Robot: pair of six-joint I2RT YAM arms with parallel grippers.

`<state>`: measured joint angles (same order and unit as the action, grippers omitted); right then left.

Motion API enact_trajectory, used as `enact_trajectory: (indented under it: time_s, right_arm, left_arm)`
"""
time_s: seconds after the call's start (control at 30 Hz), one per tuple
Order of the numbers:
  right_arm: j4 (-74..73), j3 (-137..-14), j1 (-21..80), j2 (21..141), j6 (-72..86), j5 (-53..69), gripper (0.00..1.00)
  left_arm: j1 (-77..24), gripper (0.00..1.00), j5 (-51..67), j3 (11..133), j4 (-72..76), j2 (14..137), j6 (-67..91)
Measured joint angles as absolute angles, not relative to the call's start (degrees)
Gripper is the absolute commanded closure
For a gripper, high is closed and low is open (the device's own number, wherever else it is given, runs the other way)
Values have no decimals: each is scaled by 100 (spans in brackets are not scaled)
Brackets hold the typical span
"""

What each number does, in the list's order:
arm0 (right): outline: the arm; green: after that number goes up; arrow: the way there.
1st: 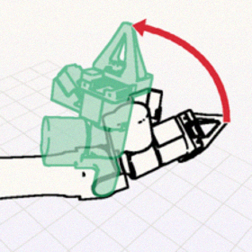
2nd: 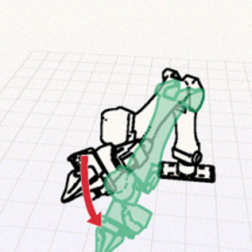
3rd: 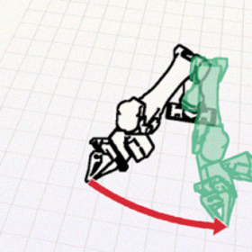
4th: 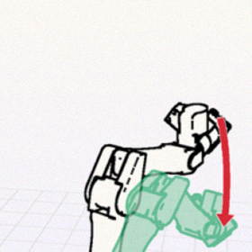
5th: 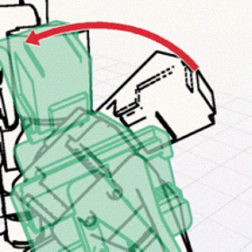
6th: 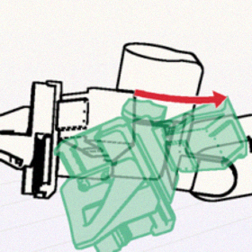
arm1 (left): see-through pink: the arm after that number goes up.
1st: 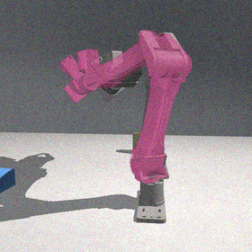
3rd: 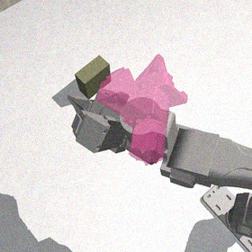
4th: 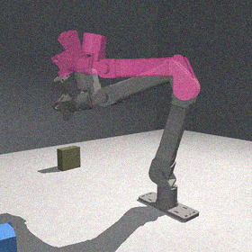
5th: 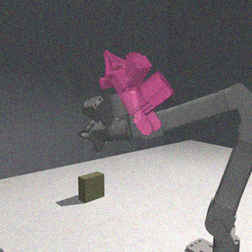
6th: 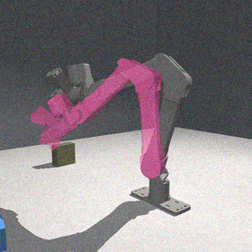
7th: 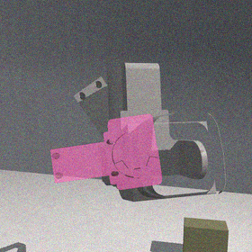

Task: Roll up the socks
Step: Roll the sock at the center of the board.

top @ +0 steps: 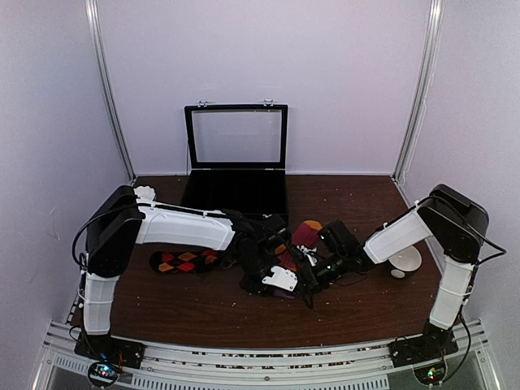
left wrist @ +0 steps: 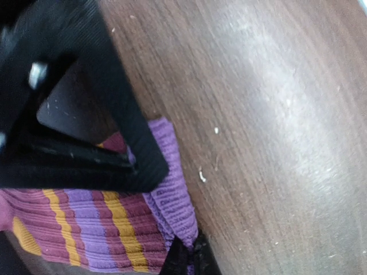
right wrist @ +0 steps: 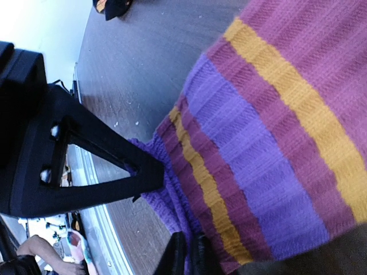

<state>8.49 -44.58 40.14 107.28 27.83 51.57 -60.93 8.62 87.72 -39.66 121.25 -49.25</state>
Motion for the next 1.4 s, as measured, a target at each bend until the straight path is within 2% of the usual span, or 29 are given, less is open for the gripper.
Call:
enact_trajectory:
  time_s: [0.1,0.43,0.6,0.83,0.93,1.1,1.4]
  right_arm:
    - [886,-4165,4016,10361,2709,4840,75]
    - [1468,-2775,4403,8906,2239,3452,58]
    - [1559,-2032,5251,7935,1833,2283,58]
    - [1531,-1669,6919,6696,825,248,58]
    - [1605,-1715,7380,6731,327,-325,59]
    - [1645,-2062,7675,7524,-342,-915,59]
    - [1695,-3133,7664,8648,-1619,-1100,65]
  left_arm:
    - [-5977,100,1188,9170,-4340,12372,-4735]
    - [-5640,100,2104,10031,-5439,12914,-4287]
    - [-5548,100,2554,10545,-6080,13266,-4141]
    - [-5317,100,3363,11607,-7124,14029,-4010]
    - [-5247,100,3592,11839,-7415,14221,-3975]
    - [-5221,100,3730,12011,-7653,14348,-3900]
    - [-5221,100,3802,12317,-7959,14551,-3824]
